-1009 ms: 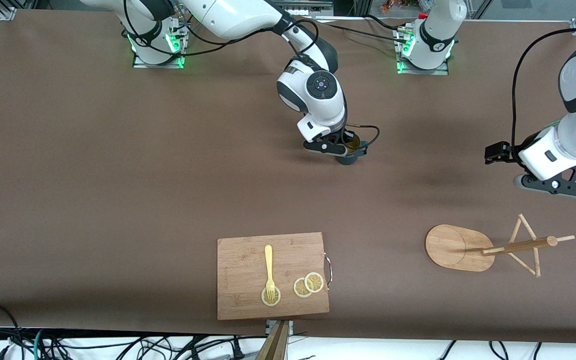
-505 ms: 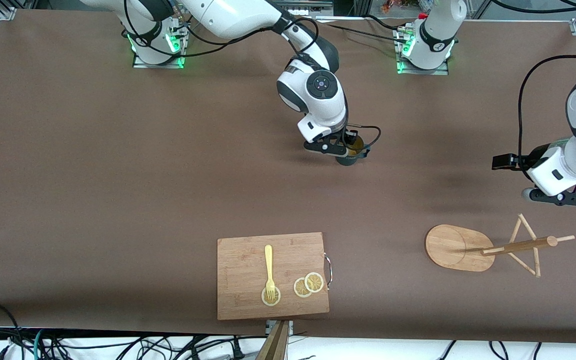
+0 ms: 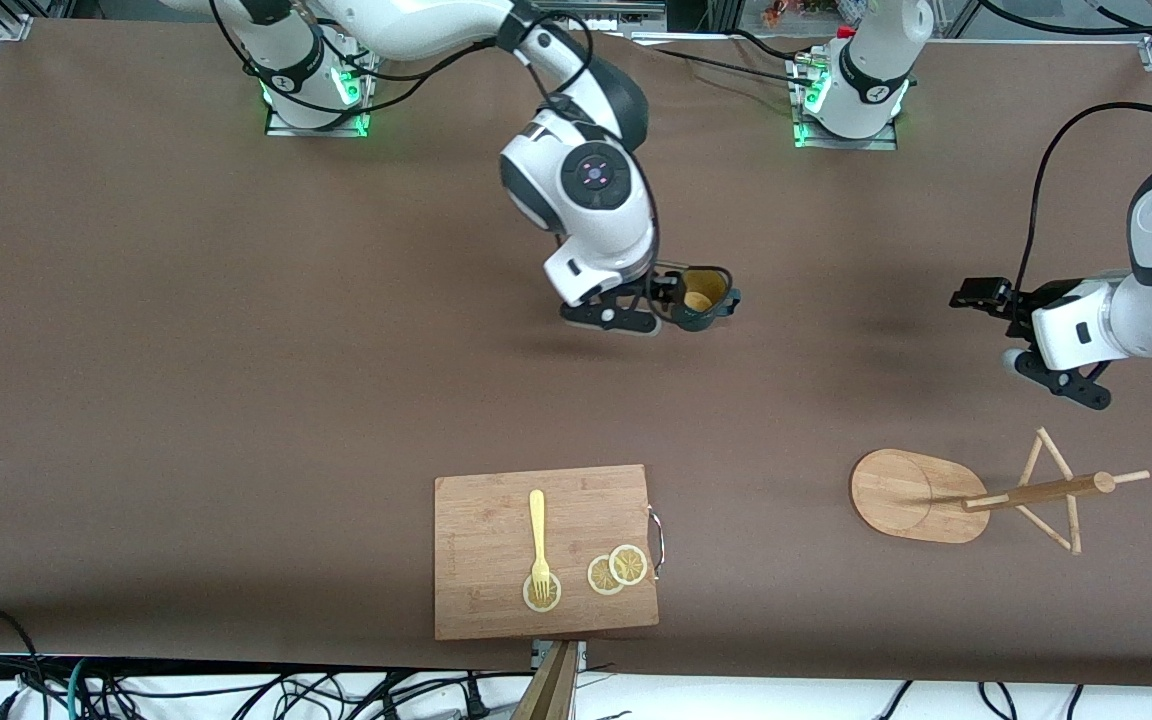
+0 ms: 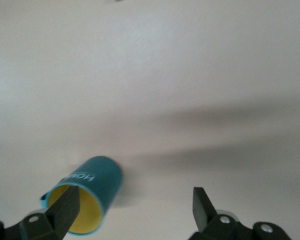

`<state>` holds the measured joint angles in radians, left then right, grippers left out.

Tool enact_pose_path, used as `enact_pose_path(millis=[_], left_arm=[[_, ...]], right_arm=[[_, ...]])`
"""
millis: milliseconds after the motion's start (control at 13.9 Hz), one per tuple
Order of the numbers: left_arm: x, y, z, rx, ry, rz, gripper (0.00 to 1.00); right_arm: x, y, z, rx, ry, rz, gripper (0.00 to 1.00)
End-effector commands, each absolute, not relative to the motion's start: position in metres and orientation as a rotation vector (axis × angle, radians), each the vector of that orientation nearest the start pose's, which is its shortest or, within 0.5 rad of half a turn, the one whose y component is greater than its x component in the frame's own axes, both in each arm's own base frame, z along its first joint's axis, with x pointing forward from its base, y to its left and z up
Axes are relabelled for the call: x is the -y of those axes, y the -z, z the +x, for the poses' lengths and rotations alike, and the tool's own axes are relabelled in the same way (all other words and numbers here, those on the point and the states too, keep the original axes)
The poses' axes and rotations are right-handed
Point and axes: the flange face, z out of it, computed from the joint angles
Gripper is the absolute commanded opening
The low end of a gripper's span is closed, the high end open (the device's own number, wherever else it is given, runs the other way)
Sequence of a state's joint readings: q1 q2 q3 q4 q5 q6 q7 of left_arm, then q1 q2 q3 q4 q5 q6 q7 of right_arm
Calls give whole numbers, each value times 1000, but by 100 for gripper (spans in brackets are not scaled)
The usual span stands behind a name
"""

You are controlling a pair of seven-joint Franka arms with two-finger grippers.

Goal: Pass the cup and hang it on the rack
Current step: 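Open and withdraw the right gripper while the left gripper nears the mug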

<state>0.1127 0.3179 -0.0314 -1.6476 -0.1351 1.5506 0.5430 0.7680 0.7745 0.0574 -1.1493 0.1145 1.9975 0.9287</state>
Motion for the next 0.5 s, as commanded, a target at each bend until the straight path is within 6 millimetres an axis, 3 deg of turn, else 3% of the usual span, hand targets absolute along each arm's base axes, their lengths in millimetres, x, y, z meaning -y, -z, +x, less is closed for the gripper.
enact_pose_path(millis=[0, 216, 433], left_arm=[[-24, -394, 598, -1019, -550, -3299, 100], [-22, -364, 597, -1420, -300, -3285, 100], [-12, -335, 593, -1625, -30, -3284, 100]], right_arm=[[-506, -385, 556, -93, -110, -2994, 100], [-437, -412, 595, 96, -113, -3032, 100], [-360, -443, 627, 246, -123, -3057, 100]])
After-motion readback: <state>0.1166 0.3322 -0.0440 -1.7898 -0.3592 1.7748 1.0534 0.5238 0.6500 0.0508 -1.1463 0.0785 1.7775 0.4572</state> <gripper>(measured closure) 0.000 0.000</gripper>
